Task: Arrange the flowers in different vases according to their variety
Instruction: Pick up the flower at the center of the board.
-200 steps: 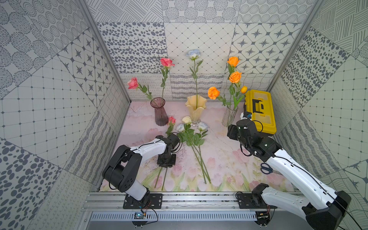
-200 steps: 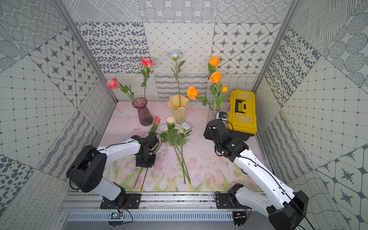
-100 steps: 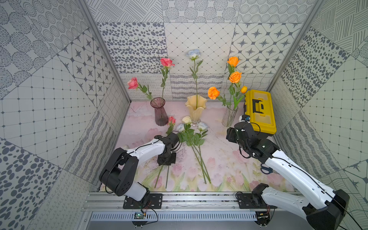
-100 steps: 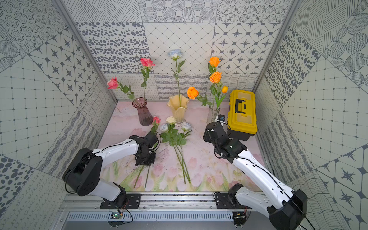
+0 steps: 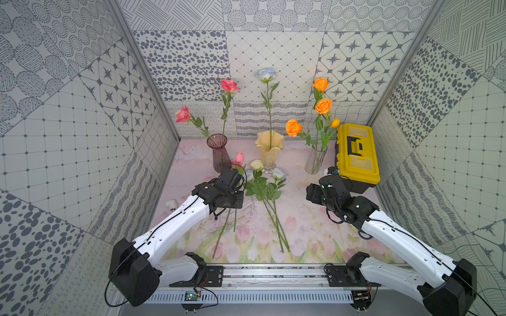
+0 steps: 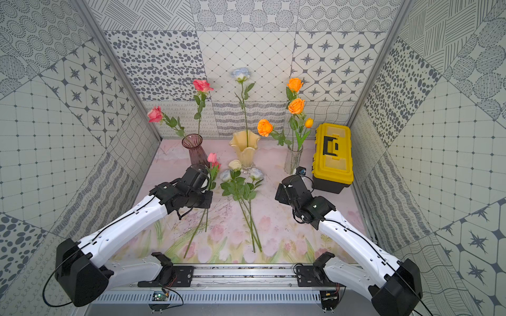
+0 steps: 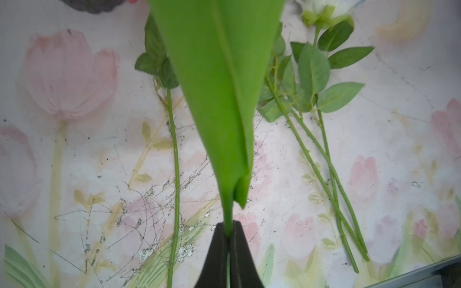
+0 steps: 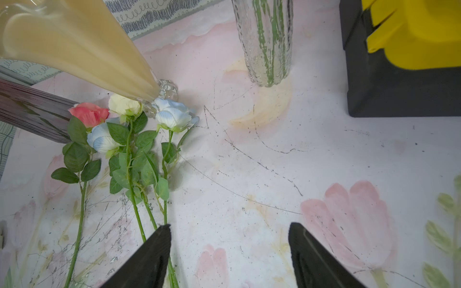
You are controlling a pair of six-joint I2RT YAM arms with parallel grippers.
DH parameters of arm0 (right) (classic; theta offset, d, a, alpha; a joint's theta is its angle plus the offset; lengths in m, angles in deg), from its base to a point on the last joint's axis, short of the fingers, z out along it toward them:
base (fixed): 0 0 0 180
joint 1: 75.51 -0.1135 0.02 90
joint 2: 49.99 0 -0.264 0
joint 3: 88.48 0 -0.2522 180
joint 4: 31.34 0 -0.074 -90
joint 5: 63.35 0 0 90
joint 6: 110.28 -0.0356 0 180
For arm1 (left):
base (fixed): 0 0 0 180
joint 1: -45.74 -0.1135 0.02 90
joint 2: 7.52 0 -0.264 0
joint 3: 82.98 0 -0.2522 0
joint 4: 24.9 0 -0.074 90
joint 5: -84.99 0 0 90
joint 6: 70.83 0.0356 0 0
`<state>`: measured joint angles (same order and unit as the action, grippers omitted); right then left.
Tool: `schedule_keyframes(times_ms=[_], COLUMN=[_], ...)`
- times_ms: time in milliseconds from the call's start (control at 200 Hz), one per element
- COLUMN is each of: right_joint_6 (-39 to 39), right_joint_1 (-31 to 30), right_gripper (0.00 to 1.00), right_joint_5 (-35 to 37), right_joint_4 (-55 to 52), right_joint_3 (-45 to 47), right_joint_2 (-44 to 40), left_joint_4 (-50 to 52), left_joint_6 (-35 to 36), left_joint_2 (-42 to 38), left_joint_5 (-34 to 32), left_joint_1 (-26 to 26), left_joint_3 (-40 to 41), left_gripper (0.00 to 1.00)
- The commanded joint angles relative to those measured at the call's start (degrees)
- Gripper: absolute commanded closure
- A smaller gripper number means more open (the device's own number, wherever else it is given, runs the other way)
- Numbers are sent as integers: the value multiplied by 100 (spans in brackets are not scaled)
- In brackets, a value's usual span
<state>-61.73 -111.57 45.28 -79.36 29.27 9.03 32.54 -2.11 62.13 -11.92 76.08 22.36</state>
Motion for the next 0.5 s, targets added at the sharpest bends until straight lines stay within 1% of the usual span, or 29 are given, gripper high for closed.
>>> schedule_keyframes(times_ms=[0,155,240,320,355,435,495], right_joint_6=[-139,-205,-244,-266,-269,-322,-366], right_joint_1=[-34,-33,-34,-35,-34,-35,-35], right_gripper=[17,16,16,15,15,15,15], right_joint_5=[-253,-424,-501,-538,-545,-542,-549], right_joint_4=[404,521,560,560,564,565,585], right_joint_3=[105,178,217,258,280,341,390], right_joint_2=[-124,-106,-106,-123,-146,-215,-242], left_joint_4=[-620,-1218,-1586,-1764,-2004,-2319,-2720], left_joint_6=[972,1726,2019,2134,2191,2450,2708], left_joint_2=[-254,-85,125,400,525,772,885], left_joint_5=[-347,-592,-521,-364,-305,-323,-384], left_joint_1=[24,-78,-318,-639,-776,-974,-1061], left_joint_3=[-510,-1213,-1641,-2087,-2289,-2671,-2810], left_gripper=[100,100,100,100,100,100,100])
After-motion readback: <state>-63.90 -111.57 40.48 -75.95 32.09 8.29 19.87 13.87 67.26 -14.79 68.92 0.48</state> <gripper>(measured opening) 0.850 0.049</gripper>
